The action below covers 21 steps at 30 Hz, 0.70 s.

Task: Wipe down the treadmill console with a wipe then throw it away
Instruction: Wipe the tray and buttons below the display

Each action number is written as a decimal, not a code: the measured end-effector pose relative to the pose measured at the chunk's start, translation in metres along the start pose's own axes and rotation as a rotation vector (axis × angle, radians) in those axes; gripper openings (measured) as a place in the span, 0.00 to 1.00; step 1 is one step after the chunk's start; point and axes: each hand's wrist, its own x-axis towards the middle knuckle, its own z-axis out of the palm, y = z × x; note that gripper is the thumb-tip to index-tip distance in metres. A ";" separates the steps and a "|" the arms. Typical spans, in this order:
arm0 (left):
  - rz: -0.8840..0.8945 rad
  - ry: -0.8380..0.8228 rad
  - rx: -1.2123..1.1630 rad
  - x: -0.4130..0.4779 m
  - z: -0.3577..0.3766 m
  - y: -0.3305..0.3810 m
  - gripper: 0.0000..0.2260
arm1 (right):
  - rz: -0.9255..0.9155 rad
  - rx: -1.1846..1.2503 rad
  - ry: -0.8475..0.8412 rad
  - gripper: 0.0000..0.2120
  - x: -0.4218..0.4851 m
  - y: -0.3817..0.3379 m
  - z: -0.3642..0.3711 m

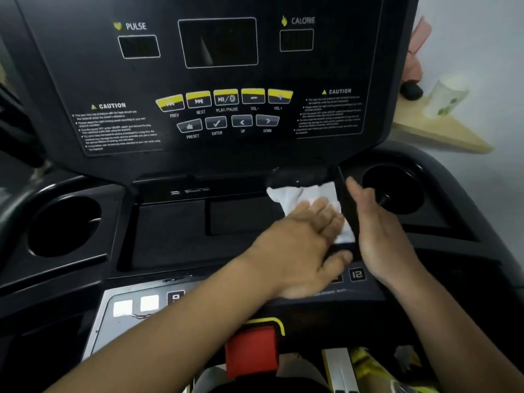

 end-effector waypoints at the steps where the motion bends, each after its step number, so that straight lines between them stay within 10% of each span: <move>1: 0.013 0.004 -0.026 -0.010 0.003 -0.002 0.32 | -0.011 -0.035 -0.024 0.39 -0.002 -0.001 0.001; 21: 0.022 0.000 -0.026 -0.034 -0.009 -0.015 0.27 | -0.501 -0.464 -0.171 0.33 -0.010 -0.003 0.001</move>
